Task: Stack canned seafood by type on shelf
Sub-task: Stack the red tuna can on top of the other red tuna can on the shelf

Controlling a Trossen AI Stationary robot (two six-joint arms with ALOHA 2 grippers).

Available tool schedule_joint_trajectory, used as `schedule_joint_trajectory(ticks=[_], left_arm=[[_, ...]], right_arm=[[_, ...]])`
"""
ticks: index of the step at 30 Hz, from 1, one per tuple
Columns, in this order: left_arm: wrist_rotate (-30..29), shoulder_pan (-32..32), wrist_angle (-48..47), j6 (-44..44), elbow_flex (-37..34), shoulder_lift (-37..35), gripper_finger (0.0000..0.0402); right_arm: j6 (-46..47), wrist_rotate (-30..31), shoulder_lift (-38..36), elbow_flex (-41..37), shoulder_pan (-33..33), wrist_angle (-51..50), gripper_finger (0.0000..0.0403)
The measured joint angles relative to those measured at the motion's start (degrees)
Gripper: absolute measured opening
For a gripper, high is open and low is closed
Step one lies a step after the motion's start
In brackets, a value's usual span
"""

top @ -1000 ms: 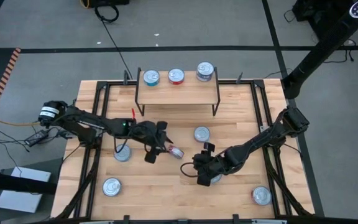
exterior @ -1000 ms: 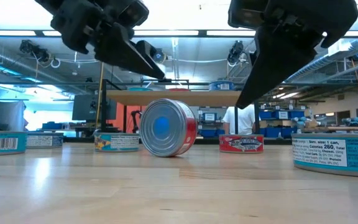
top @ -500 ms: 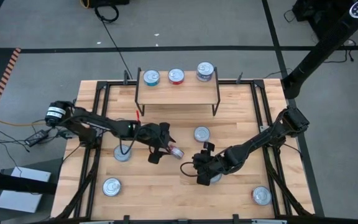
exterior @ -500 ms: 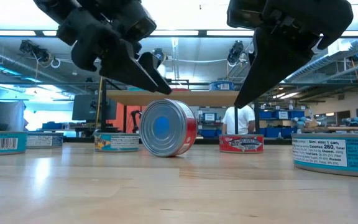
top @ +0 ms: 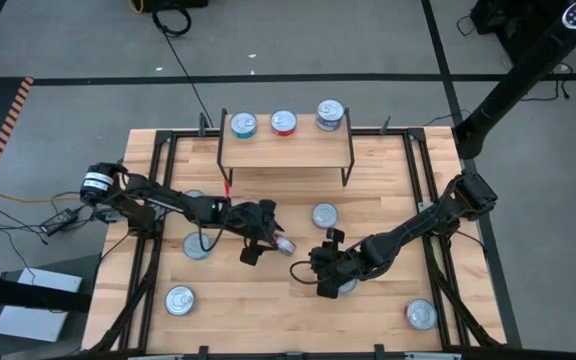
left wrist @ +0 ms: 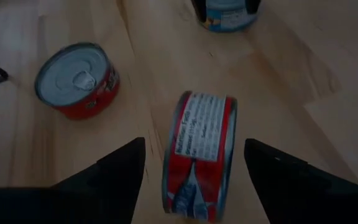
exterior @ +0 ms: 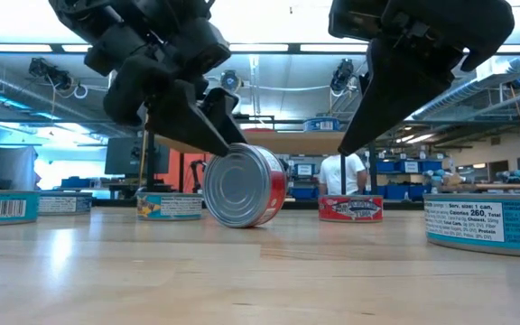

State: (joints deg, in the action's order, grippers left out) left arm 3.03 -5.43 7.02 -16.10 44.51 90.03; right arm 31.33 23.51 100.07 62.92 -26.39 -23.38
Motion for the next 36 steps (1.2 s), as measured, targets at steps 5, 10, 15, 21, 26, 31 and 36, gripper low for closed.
schedule_joint_trajectory(ticks=[5,10,15,21,26,31,36], left_arm=[[0.0,-0.57,0.36,-0.19,0.61,1.56,0.027],[-0.31,-2.11,-2.68,-1.76,3.0,2.49,0.0233],[-2.17,-3.26,-9.79,-3.17,7.17,2.32,0.0169],[-5.1,-4.77,-15.59,-5.2,11.72,2.26,0.0144],[-9.91,-5.94,-21.83,-6.16,15.5,2.26,0.0144],[-21.35,-7.36,-31.08,-7.6,20.98,2.26,0.0144],[-32.34,-8.17,-35.42,-10.25,26.52,2.15,0.0144]], right_arm=[[0.0,-0.02,0.0,0.0,0.0,0.2,0.0195],[0.09,-0.02,0.0,-0.02,0.0,0.34,0.0193],[0.04,-0.02,0.0,0.0,-0.29,0.41,0.0189],[0.02,-0.02,0.0,0.0,-0.54,0.28,0.0188],[0.02,-0.02,0.0,0.0,-1.08,0.31,0.0186],[0.15,0.39,0.0,0.0,-1.8,0.31,0.0186],[0.31,1.03,0.0,0.0,-2.19,0.28,0.0186]])
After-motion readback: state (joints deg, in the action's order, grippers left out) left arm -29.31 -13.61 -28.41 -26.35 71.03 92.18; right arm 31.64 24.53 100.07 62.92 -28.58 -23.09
